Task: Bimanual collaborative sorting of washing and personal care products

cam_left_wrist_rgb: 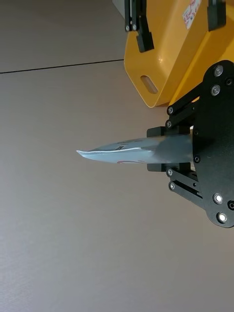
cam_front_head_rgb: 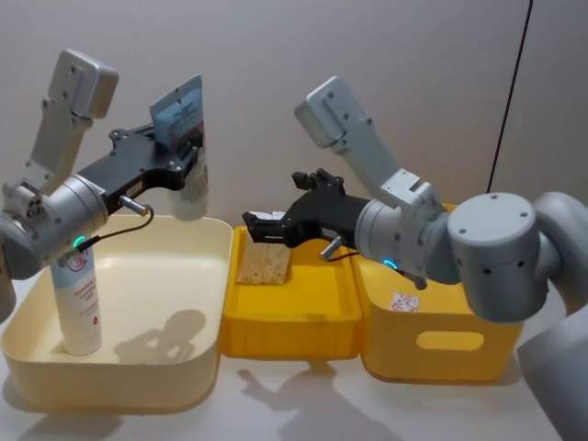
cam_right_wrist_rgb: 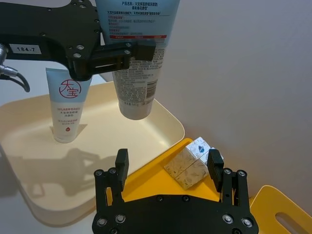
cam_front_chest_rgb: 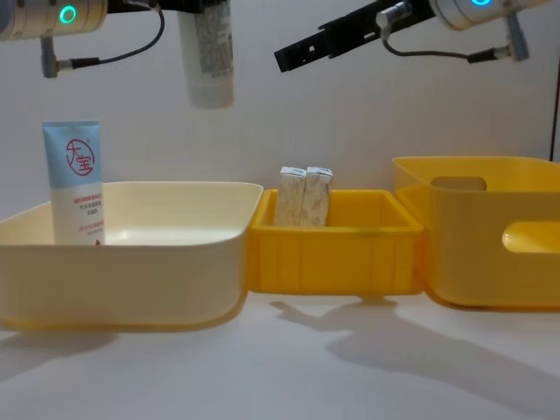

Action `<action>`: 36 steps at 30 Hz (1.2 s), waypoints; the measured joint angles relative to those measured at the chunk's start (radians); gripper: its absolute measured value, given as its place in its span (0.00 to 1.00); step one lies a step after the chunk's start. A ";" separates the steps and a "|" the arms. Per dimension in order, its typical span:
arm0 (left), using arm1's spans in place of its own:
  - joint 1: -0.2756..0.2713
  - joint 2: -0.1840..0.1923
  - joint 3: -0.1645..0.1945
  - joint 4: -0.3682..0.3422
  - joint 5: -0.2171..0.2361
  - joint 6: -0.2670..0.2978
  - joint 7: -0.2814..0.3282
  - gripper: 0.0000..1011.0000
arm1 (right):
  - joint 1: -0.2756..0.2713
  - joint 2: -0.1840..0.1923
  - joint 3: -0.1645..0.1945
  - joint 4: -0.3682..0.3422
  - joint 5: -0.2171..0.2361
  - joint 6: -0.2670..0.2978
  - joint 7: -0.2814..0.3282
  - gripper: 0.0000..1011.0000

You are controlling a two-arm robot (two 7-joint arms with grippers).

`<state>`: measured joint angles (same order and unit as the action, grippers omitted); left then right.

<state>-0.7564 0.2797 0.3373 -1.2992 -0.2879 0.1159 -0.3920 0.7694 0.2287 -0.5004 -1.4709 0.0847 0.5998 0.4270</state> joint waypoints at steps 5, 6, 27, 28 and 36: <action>0.007 0.002 0.001 -0.016 -0.009 -0.009 -0.002 0.27 | 0.017 -0.014 -0.005 0.030 -0.006 -0.004 0.001 0.99; 0.007 0.002 0.001 -0.017 -0.010 -0.010 -0.003 0.27 | 0.020 -0.016 -0.006 0.034 -0.007 -0.004 0.002 0.99; -0.003 -0.001 0.019 -0.011 -0.036 -0.025 -0.013 0.27 | 0.084 -0.063 -0.020 0.140 -0.006 -0.030 0.038 0.99; -0.003 -0.001 0.019 -0.011 -0.036 -0.025 -0.013 0.27 | 0.086 -0.064 -0.021 0.144 -0.006 -0.032 0.039 0.99; -0.011 -0.003 0.025 0.004 -0.045 -0.028 -0.017 0.27 | 0.107 -0.077 -0.029 0.178 -0.004 -0.055 0.040 0.99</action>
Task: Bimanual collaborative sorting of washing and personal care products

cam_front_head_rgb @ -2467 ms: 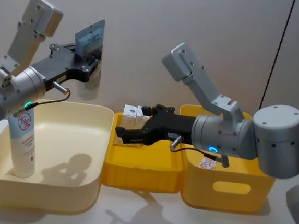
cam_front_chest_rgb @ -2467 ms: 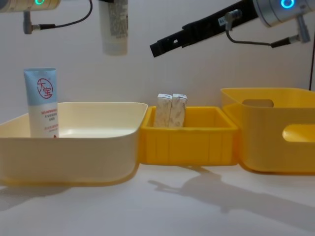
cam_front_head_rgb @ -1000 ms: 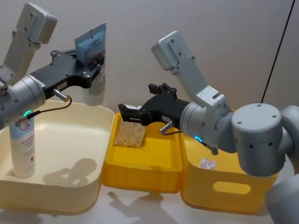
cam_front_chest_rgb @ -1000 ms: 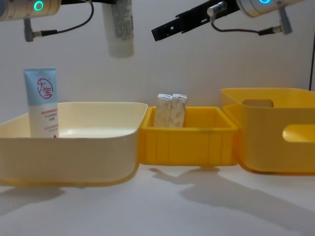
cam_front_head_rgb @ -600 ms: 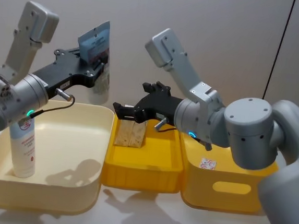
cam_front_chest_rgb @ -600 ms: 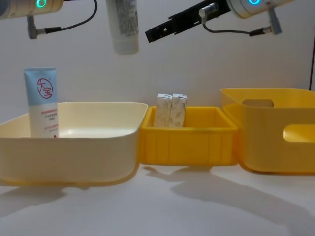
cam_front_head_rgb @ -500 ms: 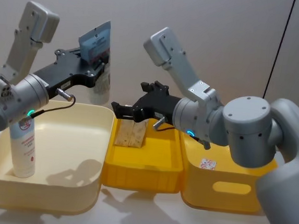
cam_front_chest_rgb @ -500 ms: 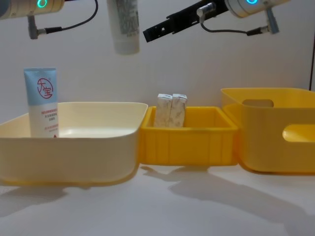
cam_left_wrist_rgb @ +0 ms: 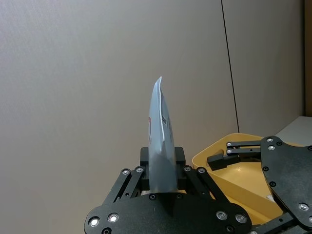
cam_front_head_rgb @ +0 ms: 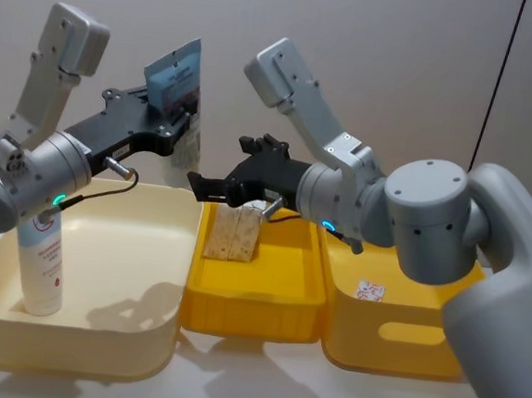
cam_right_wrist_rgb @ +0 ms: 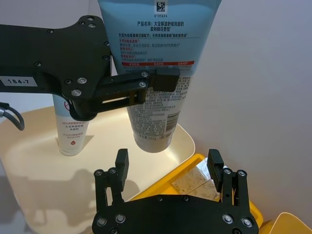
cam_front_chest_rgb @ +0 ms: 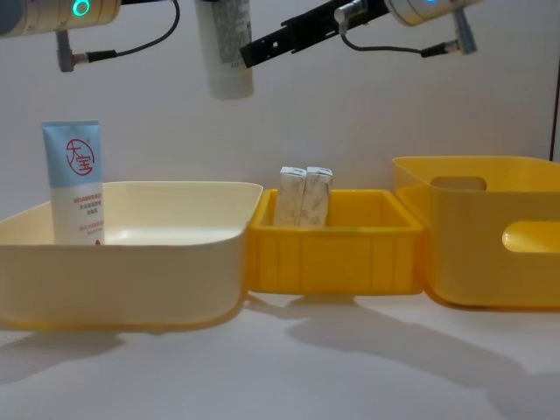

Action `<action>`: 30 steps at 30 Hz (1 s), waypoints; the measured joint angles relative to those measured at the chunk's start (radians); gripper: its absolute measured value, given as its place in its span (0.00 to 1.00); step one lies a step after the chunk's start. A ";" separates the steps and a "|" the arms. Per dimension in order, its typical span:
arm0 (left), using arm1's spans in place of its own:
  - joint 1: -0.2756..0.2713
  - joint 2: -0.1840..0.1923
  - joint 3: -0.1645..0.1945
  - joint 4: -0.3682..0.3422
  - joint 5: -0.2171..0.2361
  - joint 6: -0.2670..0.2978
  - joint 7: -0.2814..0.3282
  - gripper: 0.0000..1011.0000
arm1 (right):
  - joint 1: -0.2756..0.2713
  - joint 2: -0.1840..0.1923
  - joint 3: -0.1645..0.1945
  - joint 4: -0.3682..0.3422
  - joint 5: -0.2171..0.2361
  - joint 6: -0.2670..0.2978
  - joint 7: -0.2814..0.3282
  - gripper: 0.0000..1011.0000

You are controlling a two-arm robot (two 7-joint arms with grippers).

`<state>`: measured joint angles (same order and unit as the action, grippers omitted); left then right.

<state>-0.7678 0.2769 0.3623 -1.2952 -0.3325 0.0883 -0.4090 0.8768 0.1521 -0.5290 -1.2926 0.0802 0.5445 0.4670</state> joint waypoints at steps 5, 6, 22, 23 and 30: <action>-0.003 0.000 0.002 0.005 -0.004 -0.002 -0.002 0.27 | 0.013 -0.007 -0.005 0.021 0.002 -0.008 0.000 0.99; -0.003 0.000 0.002 0.007 -0.005 -0.002 -0.003 0.27 | 0.015 -0.008 -0.006 0.024 0.003 -0.009 0.001 0.99; -0.005 0.002 0.006 0.012 -0.016 -0.006 -0.007 0.27 | 0.063 -0.042 -0.031 0.111 0.014 -0.033 0.020 0.99; -0.005 0.002 0.006 0.012 -0.016 -0.006 -0.008 0.27 | 0.069 -0.047 -0.032 0.122 0.015 -0.037 0.019 0.99; -0.005 0.003 0.007 0.013 -0.022 -0.010 -0.011 0.27 | 0.094 -0.069 -0.033 0.173 0.016 -0.055 0.010 0.99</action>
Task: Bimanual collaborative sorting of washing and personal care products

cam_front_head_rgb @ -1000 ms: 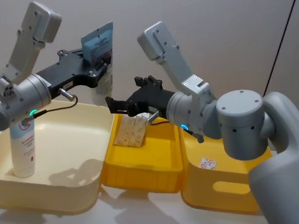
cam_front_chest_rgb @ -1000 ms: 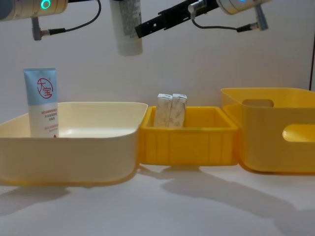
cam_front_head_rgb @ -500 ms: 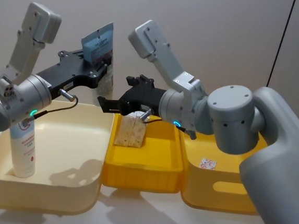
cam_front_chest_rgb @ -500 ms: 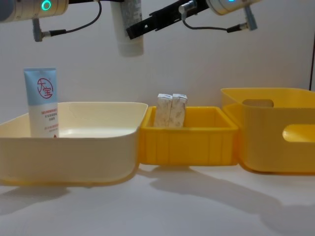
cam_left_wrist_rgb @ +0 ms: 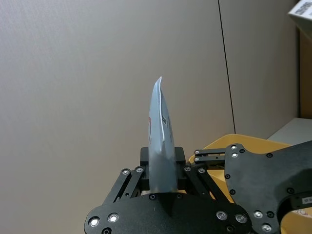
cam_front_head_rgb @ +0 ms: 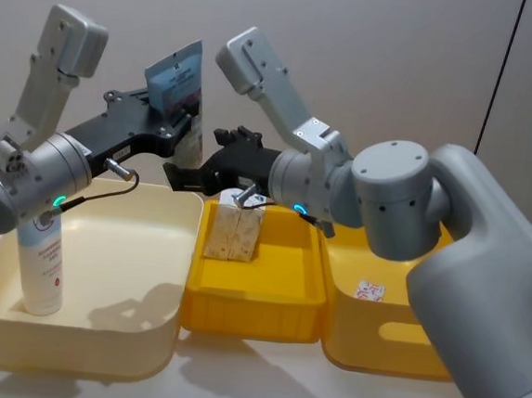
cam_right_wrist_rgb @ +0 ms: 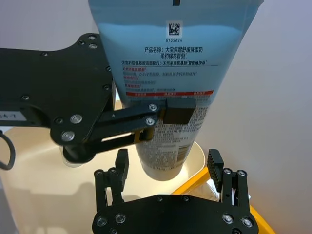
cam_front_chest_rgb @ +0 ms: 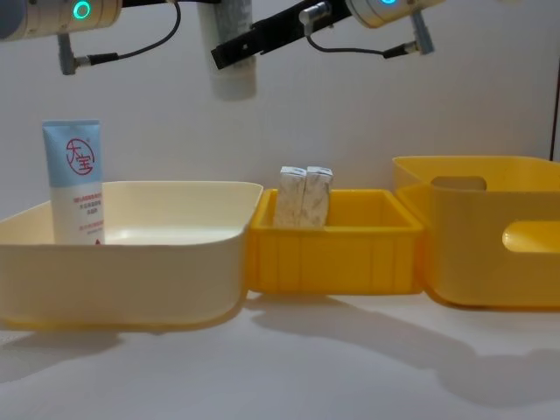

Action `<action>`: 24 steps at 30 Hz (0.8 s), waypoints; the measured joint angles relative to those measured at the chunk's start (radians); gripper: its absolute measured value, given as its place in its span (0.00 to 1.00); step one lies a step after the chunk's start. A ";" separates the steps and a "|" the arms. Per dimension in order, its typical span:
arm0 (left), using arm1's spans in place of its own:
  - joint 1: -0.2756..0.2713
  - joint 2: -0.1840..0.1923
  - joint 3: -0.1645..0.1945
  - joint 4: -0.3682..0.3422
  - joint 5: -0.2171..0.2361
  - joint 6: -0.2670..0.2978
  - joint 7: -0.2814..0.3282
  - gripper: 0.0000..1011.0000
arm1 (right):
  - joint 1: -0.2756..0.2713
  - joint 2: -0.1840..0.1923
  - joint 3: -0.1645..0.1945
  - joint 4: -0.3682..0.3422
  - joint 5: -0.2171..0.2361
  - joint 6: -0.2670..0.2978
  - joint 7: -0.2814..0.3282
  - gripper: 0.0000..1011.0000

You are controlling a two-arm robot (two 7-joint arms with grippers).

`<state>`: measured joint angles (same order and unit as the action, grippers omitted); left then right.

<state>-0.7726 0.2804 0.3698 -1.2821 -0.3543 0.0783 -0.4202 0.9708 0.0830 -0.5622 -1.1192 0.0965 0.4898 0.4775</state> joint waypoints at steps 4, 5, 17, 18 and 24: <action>0.000 0.001 0.001 -0.002 -0.003 -0.001 -0.001 0.27 | 0.015 -0.012 -0.001 0.029 0.002 -0.007 0.000 0.99; 0.001 0.002 0.001 -0.003 -0.003 -0.002 -0.001 0.27 | 0.018 -0.013 -0.002 0.034 0.002 -0.008 0.002 0.99; 0.007 0.006 0.002 -0.014 -0.010 -0.009 -0.004 0.27 | 0.064 -0.052 -0.014 0.124 0.016 -0.020 0.029 0.99; 0.008 0.007 0.002 -0.014 -0.011 -0.010 -0.005 0.27 | 0.066 -0.054 -0.015 0.129 0.017 -0.021 0.030 0.99; 0.012 0.009 0.001 -0.019 -0.015 -0.016 -0.007 0.27 | 0.079 -0.066 -0.018 0.155 0.022 -0.023 0.036 0.97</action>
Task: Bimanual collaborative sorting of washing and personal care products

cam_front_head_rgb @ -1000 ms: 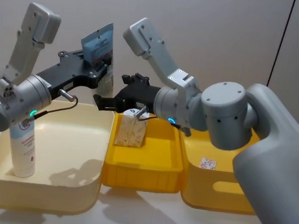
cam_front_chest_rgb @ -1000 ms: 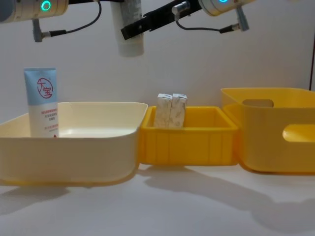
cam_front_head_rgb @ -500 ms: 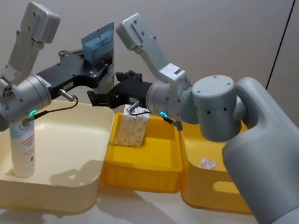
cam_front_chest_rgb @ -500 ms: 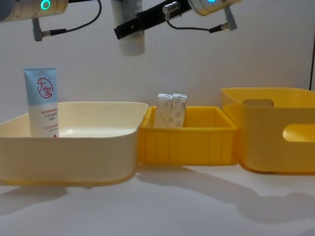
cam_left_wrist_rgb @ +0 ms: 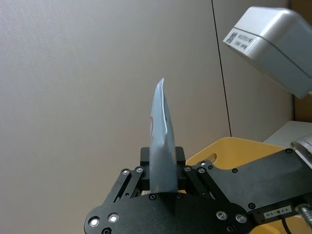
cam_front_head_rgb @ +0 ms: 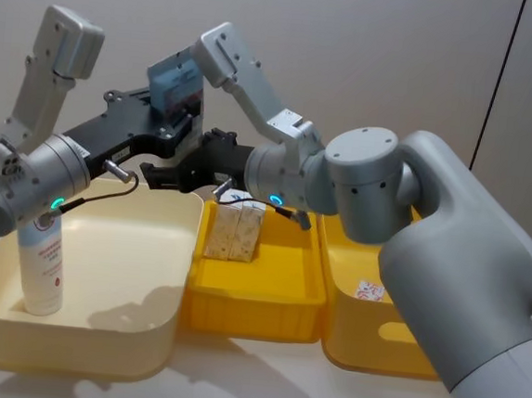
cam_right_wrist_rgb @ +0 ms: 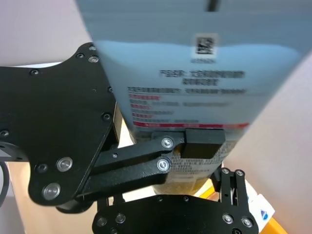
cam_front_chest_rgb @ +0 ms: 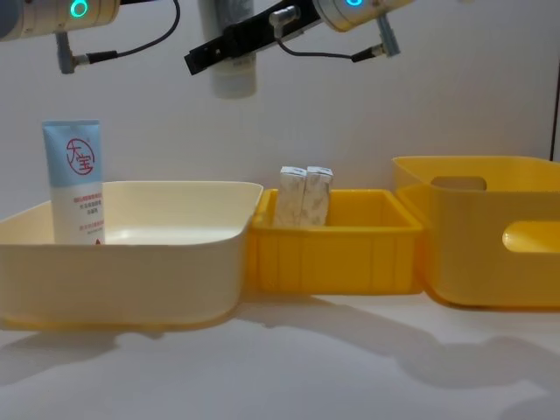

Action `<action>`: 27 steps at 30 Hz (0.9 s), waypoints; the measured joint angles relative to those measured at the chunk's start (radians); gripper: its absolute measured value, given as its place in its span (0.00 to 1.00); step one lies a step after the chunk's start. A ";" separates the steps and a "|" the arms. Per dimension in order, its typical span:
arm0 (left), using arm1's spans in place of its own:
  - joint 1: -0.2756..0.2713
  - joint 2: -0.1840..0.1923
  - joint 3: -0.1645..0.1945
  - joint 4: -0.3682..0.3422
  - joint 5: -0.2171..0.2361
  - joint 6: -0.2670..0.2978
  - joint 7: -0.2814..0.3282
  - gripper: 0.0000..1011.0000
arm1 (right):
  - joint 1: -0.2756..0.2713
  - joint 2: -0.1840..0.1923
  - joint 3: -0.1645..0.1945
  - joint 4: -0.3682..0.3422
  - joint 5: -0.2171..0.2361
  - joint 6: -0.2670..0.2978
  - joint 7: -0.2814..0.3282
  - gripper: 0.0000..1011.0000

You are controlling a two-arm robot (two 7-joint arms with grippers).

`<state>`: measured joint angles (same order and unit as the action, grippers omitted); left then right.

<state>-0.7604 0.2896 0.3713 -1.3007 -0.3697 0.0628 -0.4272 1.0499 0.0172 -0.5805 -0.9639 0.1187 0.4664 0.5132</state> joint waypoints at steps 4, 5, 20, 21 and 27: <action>0.002 0.001 0.000 -0.002 -0.002 -0.002 -0.001 0.27 | 0.005 -0.005 -0.002 0.012 0.003 -0.001 0.002 0.90; 0.003 0.001 0.000 -0.003 -0.003 -0.003 -0.001 0.27 | 0.007 -0.007 -0.002 0.016 0.003 -0.001 0.003 0.85; 0.006 0.003 -0.002 -0.005 -0.006 -0.006 -0.002 0.27 | 0.017 -0.015 -0.004 0.033 0.007 -0.002 0.007 0.64; 0.006 0.003 -0.002 -0.005 -0.006 -0.006 -0.002 0.27 | 0.017 -0.015 -0.004 0.034 0.007 -0.003 0.007 0.64; 0.007 0.003 -0.002 -0.006 -0.006 -0.007 -0.003 0.27 | 0.018 -0.017 -0.005 0.037 0.007 -0.003 0.008 0.62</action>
<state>-0.7538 0.2928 0.3696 -1.3066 -0.3761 0.0557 -0.4302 1.0680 0.0005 -0.5852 -0.9265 0.1260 0.4633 0.5209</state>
